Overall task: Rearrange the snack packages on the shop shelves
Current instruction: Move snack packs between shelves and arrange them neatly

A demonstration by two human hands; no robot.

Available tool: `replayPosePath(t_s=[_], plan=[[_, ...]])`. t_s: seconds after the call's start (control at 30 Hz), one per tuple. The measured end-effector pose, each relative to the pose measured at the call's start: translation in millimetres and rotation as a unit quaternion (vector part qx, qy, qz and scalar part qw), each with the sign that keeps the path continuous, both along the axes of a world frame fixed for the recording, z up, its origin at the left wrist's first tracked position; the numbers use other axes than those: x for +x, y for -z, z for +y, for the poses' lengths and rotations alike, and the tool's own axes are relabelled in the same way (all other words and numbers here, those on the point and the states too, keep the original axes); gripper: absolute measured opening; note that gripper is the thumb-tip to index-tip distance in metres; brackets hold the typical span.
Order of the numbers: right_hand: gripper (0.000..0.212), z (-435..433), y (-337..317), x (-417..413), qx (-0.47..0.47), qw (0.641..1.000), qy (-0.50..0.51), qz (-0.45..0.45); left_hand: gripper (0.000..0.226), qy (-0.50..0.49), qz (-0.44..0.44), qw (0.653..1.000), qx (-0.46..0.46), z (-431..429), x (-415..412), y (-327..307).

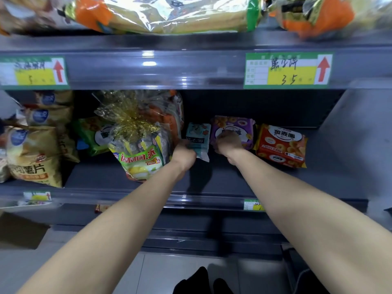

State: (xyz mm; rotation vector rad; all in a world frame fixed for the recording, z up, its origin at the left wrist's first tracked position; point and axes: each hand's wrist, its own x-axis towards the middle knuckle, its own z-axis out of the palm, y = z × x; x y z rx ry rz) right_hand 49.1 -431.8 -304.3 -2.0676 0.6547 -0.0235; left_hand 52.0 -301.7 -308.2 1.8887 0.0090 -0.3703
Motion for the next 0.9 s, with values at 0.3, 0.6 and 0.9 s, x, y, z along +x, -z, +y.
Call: replayPosePath(t_s=[0.3,0.6,0.9], plan=[[0.032,10.4,5.6,-21.9,0.081,0.992,-0.086,0.033,0.045,0.093,-0.006,0.986,0.139,-7.9,8.9,6.4],[0.034,10.9,14.8,-16.5,0.158,0.984,-0.058,0.063,0.038,0.028,0.073,0.996,0.04,-7.1,13.3,8.2],[0.027,-25.8,9.4,-37.2,-0.104,0.986,-0.046,0.125,0.036,0.13,0.211,0.959,0.141,-31.2,-29.7,-3.4]])
